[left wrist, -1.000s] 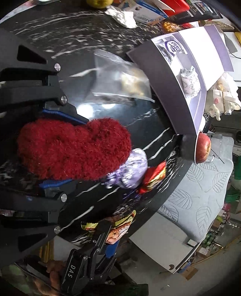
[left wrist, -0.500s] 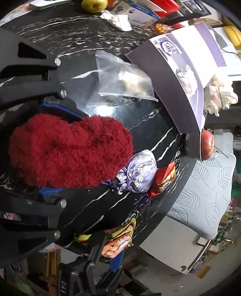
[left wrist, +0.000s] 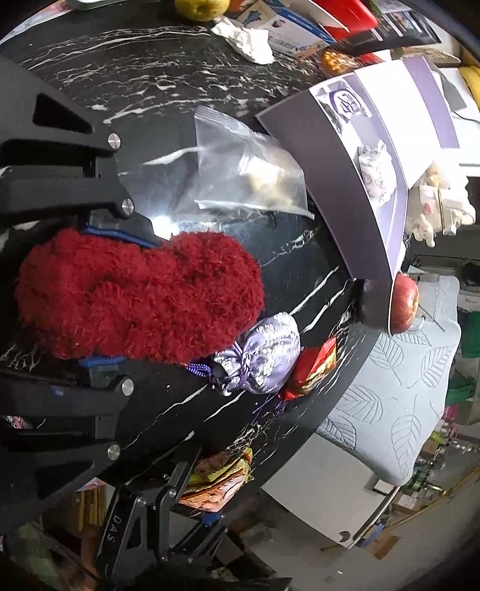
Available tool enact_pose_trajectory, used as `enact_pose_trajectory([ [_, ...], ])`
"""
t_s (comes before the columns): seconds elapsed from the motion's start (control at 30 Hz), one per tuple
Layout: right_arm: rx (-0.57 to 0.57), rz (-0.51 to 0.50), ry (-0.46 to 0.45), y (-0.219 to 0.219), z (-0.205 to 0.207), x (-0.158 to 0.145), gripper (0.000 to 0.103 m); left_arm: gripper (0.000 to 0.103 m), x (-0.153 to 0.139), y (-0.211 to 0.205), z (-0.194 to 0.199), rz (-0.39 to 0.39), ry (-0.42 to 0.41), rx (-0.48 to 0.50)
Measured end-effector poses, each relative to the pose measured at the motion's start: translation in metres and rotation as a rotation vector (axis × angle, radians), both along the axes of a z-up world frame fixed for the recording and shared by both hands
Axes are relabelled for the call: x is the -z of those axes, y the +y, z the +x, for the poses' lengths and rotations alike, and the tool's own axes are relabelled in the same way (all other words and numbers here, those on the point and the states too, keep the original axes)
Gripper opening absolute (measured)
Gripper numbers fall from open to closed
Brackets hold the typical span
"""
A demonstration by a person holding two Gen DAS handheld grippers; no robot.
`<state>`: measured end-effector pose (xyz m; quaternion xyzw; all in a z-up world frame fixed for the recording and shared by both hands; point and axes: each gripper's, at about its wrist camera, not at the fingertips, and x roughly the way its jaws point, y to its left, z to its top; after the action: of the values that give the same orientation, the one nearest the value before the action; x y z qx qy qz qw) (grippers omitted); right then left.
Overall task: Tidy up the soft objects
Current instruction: 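Lift the red scrunchie and the snack bag off the table, then carry the scrunchie and snack bag together toward the lavender gift box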
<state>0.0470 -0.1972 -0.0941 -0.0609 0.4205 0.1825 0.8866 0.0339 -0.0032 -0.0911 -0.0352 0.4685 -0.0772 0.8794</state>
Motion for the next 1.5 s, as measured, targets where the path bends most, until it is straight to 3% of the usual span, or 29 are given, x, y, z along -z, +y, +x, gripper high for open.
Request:
enact_pose_trajectory([
  [0.07, -0.005, 0.013, 0.004, -0.002, 0.0, -0.001, 0.063, 0.044, -0.004, 0.004, -0.003, -0.002, -0.01, -0.01],
  [0.47, -0.03, 0.089, 0.025, -0.003, -0.012, -0.01, 0.054, 0.044, -0.028, 0.014, -0.027, -0.023, -0.072, -0.031],
  [1.13, -0.129, 0.179, -0.068, 0.016, -0.058, -0.052, 0.054, 0.044, -0.074, 0.023, -0.068, -0.011, -0.217, -0.046],
  [1.5, -0.17, 0.211, -0.14, 0.028, -0.048, -0.089, 0.054, 0.044, -0.107, 0.034, -0.055, -0.01, -0.305, -0.048],
])
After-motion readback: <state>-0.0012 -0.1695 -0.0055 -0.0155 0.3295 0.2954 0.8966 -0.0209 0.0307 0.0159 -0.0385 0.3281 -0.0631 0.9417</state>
